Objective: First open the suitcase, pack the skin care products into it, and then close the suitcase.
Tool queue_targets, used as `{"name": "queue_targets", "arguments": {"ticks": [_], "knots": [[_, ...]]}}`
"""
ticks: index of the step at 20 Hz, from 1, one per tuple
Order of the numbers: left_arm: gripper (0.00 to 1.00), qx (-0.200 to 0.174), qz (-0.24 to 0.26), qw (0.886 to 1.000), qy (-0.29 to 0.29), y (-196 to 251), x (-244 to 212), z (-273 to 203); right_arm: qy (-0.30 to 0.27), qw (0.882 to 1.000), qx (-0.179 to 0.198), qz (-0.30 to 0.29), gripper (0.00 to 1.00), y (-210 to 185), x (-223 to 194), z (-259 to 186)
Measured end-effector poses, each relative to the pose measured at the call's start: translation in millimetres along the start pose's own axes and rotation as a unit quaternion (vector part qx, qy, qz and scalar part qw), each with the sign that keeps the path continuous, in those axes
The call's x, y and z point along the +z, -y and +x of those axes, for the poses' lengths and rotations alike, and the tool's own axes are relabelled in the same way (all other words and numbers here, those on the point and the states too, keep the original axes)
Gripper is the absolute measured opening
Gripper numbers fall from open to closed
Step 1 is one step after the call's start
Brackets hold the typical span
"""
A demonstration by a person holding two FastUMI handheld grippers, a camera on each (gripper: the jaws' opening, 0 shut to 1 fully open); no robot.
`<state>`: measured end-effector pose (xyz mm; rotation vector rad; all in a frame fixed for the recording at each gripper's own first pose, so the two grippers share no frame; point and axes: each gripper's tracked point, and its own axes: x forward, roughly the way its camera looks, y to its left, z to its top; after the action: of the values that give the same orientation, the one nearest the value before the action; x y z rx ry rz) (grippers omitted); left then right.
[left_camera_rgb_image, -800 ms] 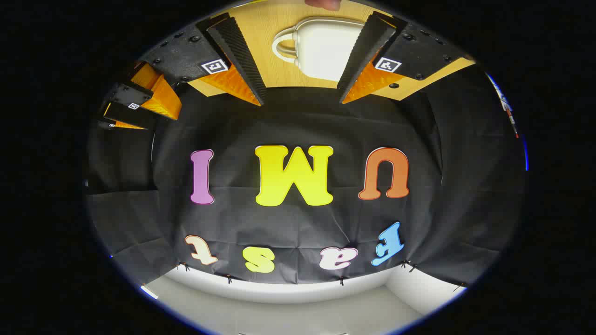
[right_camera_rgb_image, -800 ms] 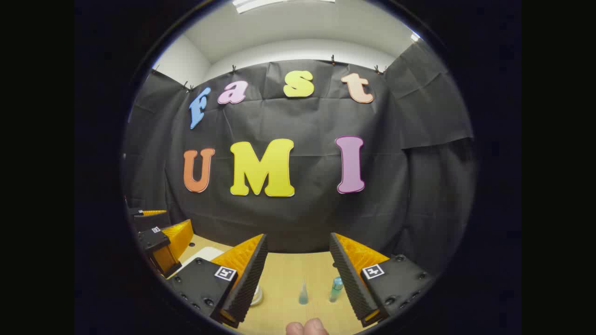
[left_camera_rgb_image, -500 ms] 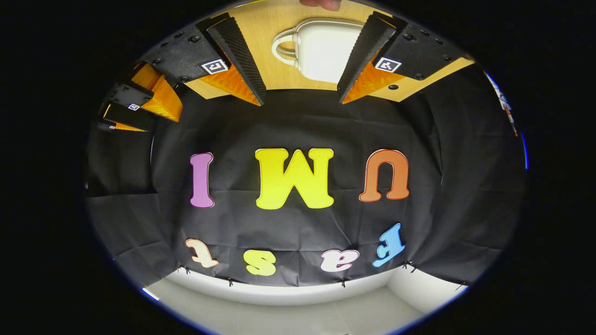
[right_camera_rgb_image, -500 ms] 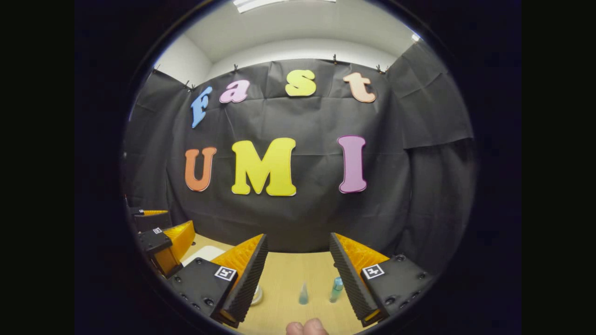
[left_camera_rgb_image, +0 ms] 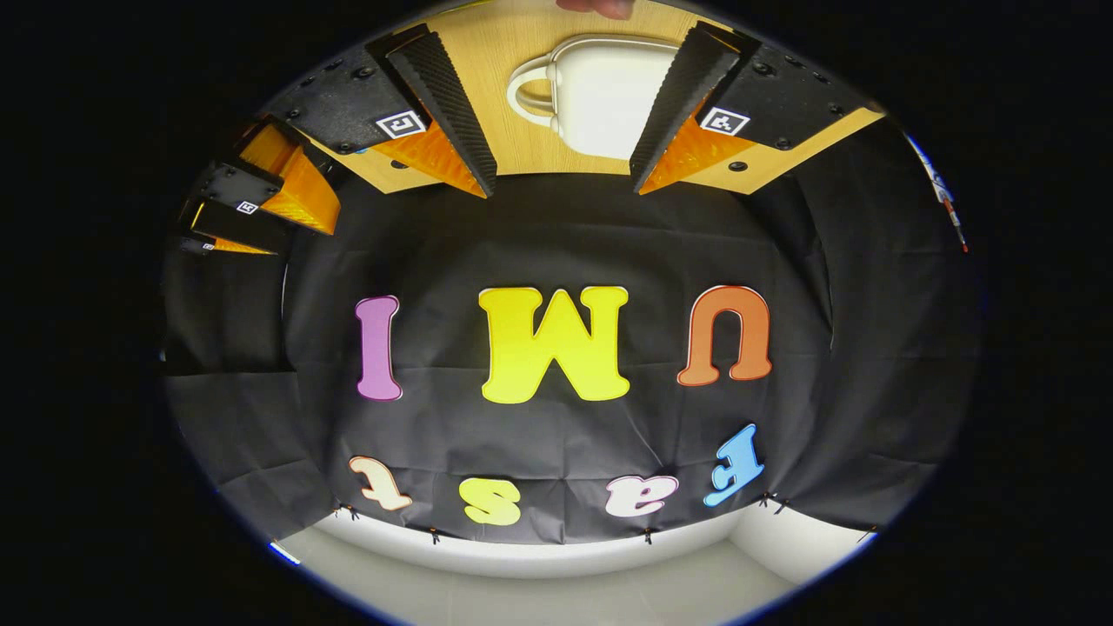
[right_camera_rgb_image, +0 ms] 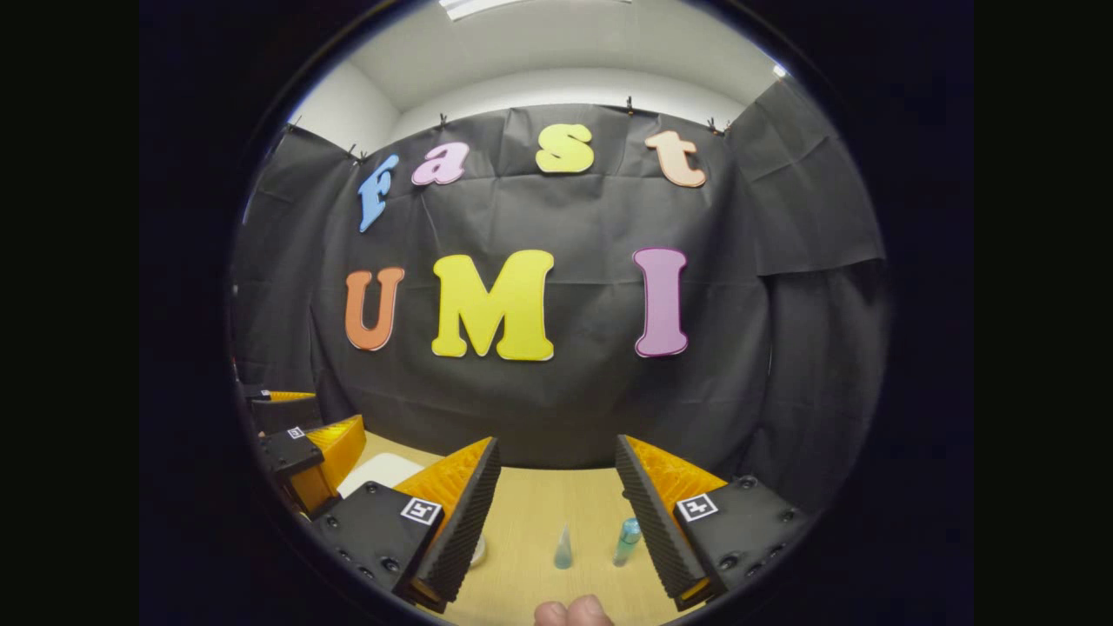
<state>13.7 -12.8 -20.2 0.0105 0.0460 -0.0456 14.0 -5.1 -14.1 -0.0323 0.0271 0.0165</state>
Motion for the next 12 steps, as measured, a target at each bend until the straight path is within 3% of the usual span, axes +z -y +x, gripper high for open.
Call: {"name": "queue_targets", "arguments": {"ticks": [3,7,12], "knots": [[0.98,-0.017,0.004,1.000,-0.024,13,-19,9,-0.011,1.000,-0.009,-0.011,0.79,16,-9,0],[0.98,-0.035,0.091,0.994,-0.040,25,-49,30,-0.022,0.999,-0.040,-0.020,0.80,54,-20,-2],[0.99,-0.071,0.201,0.970,-0.116,45,-125,61,-0.048,0.992,-0.109,-0.033,0.79,122,-41,-17]]}}
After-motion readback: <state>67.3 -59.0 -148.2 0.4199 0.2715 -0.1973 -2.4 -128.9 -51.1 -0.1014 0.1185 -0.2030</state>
